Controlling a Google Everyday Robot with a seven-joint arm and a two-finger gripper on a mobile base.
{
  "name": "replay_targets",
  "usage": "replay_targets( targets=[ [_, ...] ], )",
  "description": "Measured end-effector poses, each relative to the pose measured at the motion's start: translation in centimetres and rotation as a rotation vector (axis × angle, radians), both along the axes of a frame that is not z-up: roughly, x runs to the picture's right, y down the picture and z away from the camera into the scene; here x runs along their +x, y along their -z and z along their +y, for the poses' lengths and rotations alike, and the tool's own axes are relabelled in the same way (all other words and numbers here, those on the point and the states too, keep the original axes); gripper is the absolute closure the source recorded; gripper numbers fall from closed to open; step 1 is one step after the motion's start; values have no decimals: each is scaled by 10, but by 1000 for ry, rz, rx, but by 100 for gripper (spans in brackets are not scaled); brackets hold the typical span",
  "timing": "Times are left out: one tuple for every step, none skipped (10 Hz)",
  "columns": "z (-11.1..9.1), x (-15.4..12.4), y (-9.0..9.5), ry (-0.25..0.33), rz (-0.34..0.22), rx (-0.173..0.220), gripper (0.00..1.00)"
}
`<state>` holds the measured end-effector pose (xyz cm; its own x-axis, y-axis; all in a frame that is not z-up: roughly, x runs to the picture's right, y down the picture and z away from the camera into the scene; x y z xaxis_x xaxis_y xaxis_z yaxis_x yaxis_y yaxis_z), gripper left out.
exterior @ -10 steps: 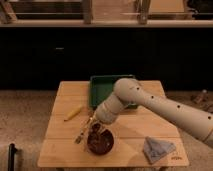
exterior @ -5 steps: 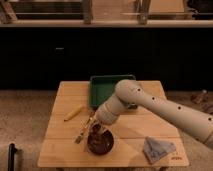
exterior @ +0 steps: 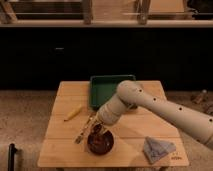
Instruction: Place grapes in purple bowl
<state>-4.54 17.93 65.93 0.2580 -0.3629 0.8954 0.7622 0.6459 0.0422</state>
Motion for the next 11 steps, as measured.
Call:
replay_targets(
  targets=[
    [0, -3, 0, 5, 4, 1, 100],
    [1, -5, -1, 9, 5, 1, 100],
    [2, -3, -4, 9, 15, 0, 100],
    [3, -2, -6, 12, 25, -2, 100],
    [6, -4, -8, 22, 37, -6, 100],
    [7, -5, -10, 29, 47, -9, 100],
    [9, -4, -13, 38, 66, -16, 100],
    [11, -3, -16, 48, 85, -23, 100],
    [12, -3, -18, 54, 97, -28, 100],
    [14, -3, -20, 63, 108, -34, 100],
    [15, -2, -23, 65, 114, -39, 100]
  ],
)
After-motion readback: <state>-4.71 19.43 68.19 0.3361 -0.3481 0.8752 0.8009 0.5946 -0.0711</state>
